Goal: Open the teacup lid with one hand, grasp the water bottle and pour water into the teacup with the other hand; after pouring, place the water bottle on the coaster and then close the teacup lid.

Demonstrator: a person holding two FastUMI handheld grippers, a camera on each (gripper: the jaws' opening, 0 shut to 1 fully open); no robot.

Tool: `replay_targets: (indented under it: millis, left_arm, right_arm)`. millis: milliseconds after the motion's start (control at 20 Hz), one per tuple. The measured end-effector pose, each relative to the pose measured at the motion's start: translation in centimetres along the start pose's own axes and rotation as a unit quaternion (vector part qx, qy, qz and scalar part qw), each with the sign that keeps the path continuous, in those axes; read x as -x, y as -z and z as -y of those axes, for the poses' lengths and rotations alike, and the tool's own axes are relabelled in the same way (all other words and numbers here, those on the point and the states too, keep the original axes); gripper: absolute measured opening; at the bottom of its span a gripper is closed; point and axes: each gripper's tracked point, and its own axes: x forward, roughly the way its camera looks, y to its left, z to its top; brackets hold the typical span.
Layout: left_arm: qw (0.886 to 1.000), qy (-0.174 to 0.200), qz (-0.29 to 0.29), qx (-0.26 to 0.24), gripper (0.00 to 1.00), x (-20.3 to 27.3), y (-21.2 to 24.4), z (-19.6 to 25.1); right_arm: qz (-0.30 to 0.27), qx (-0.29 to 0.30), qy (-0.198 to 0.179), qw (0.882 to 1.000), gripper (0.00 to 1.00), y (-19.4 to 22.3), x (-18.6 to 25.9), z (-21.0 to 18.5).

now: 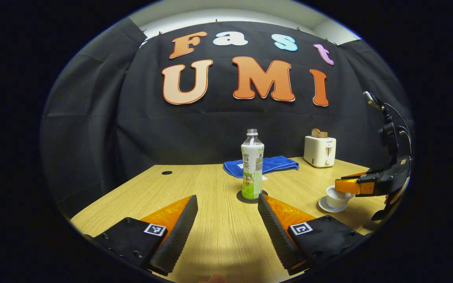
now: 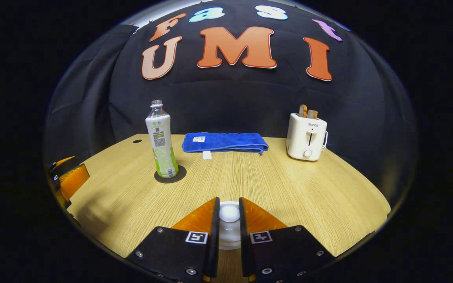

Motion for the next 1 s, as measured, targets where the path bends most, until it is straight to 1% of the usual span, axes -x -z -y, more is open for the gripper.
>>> replay_targets:
  millis: [100,150,200,250,300,350,400,500,550,600,650,750,800,850,900,950,1000]
  left_arm:
    - [1.000,-0.002,0.002,0.000,0.98,0.2,-0.4,-0.1]
    - [1.000,-0.004,0.003,0.000,0.96,0.2,-0.4,-0.2]
    - [1.000,-0.006,0.003,0.001,0.96,0.3,-0.5,-0.3]
    - [1.000,-0.009,0.003,0.003,0.96,0.5,-0.6,-0.5]
    - [1.000,-0.010,0.003,0.006,0.98,0.6,-0.7,-0.6]
    - [1.000,-0.012,0.002,0.008,0.96,0.8,-0.7,-0.6]
    - [1.000,-0.014,0.002,0.010,0.98,0.9,-0.8,-0.7]
    - [1.000,-0.017,0.003,0.015,0.98,1.3,-1.0,-0.7]
    - [1.000,-0.018,0.003,0.016,0.98,1.6,-1.1,-0.7]
    - [1.000,-0.021,0.004,0.017,0.98,1.9,-1.4,-0.9]
    - [1.000,-0.023,0.006,0.016,0.98,2.1,-1.5,-1.0]
    - [0.999,-0.029,0.011,0.014,0.98,2.6,-2.0,-1.0]
    - [0.999,-0.030,0.014,0.014,0.96,2.9,-2.3,-0.9]
    - [0.999,-0.031,0.016,0.014,0.98,3.0,-2.4,-0.8]
    - [0.999,-0.032,0.016,0.014,0.96,3.1,-2.5,-0.8]
    - [0.999,-0.033,0.017,0.014,0.98,3.4,-2.4,-0.7]
    - [0.999,-0.033,0.017,0.015,0.98,3.5,-2.3,-0.8]
  right_arm:
    - [0.001,-0.005,-0.001,1.000,0.27,-0.2,0.3,0.1]
    - [0.004,-0.009,-0.001,1.000,0.34,-0.4,0.6,0.1]
    - [0.010,-0.012,0.001,1.000,0.40,-0.8,1.0,0.3]
    - [0.016,-0.011,0.006,1.000,0.55,-1.2,1.4,0.6]
    - [0.020,-0.008,0.009,1.000,0.61,-1.4,1.7,1.0]
    - [0.024,-0.006,0.011,1.000,0.69,-1.5,2.3,1.2]
    - [0.029,-0.008,0.014,0.999,0.70,-1.7,2.9,1.5]
    - [0.038,-0.011,0.020,0.999,0.77,-2.1,4.4,2.3]
    - [0.044,-0.012,0.024,0.999,0.83,-2.4,5.0,2.8]
    - [0.049,-0.012,0.027,0.998,0.86,-2.6,5.7,3.1]
    - [0.054,-0.012,0.031,0.998,0.92,-2.7,6.5,3.5]
    - [0.065,-0.007,0.039,0.997,0.97,-2.8,7.8,4.3]
    - [0.068,-0.006,0.044,0.997,0.97,-2.8,8.4,4.6]
    - [0.072,-0.007,0.048,0.996,0.97,-2.8,8.9,5.0]
    - [0.076,-0.010,0.049,0.996,0.97,-2.9,9.4,5.1]
    - [0.079,-0.015,0.048,0.996,0.97,-2.9,9.6,5.1]
    - [0.083,-0.020,0.048,0.995,0.97,-2.8,10.0,5.2]
